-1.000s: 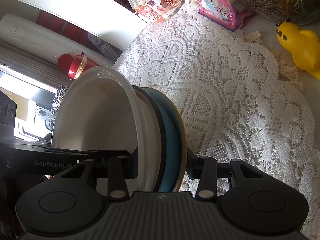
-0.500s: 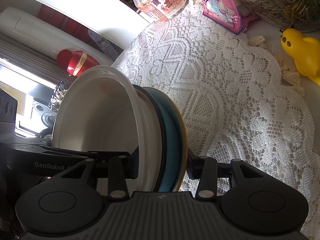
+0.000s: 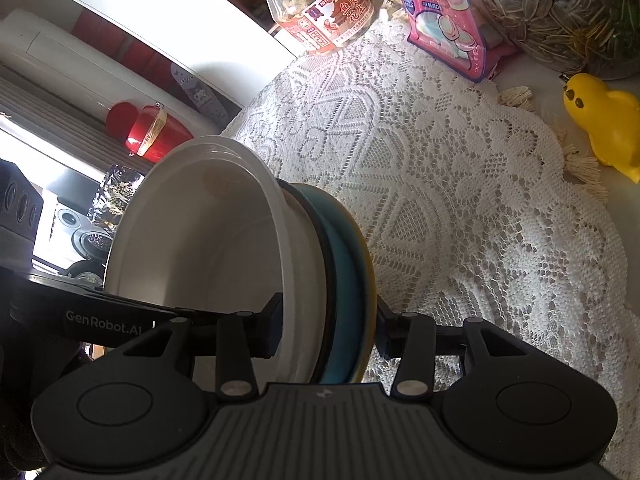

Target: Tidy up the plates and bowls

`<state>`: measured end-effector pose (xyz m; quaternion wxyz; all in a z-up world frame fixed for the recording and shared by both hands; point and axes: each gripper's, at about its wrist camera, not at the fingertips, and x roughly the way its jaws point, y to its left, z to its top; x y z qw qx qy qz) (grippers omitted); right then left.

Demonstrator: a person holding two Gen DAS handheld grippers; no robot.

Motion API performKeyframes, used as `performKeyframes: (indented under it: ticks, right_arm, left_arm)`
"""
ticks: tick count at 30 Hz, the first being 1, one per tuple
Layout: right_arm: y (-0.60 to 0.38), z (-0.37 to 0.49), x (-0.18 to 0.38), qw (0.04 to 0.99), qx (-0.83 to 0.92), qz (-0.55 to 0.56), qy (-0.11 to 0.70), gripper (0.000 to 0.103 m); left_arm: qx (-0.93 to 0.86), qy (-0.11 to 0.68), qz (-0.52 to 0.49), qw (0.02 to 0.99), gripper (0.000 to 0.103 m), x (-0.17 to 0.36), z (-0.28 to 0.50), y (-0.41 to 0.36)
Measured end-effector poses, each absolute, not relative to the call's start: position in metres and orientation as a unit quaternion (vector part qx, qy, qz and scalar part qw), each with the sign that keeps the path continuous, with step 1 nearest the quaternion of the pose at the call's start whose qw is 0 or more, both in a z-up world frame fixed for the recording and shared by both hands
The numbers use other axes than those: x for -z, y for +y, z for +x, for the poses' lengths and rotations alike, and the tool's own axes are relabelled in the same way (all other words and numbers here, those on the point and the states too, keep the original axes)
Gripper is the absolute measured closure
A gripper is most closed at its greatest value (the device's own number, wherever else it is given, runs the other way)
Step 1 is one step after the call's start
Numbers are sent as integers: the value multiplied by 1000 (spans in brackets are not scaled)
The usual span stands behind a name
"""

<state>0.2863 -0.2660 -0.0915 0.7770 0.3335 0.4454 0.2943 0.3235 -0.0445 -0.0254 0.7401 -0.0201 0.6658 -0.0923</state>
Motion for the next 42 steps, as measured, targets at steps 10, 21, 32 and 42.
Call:
performKeyframes:
  ticks: [10, 21, 32, 42]
  right_arm:
    - [-280, 289, 103, 746, -307, 370, 462, 59]
    - [-281, 288, 104, 744, -306, 372, 463, 61]
    - [-275, 288, 100, 743, -296, 365, 476, 61]
    - [-265, 290, 91, 757, -277, 335, 488, 60]
  left_arm:
    - [72, 674, -21, 735, 40, 15, 335, -60]
    - [69, 659, 22, 749, 38, 19, 328, -73]
    - [99, 645, 23, 758, 38, 21, 328, -61]
    - [128, 638, 4, 759, 39, 24, 324, -43]
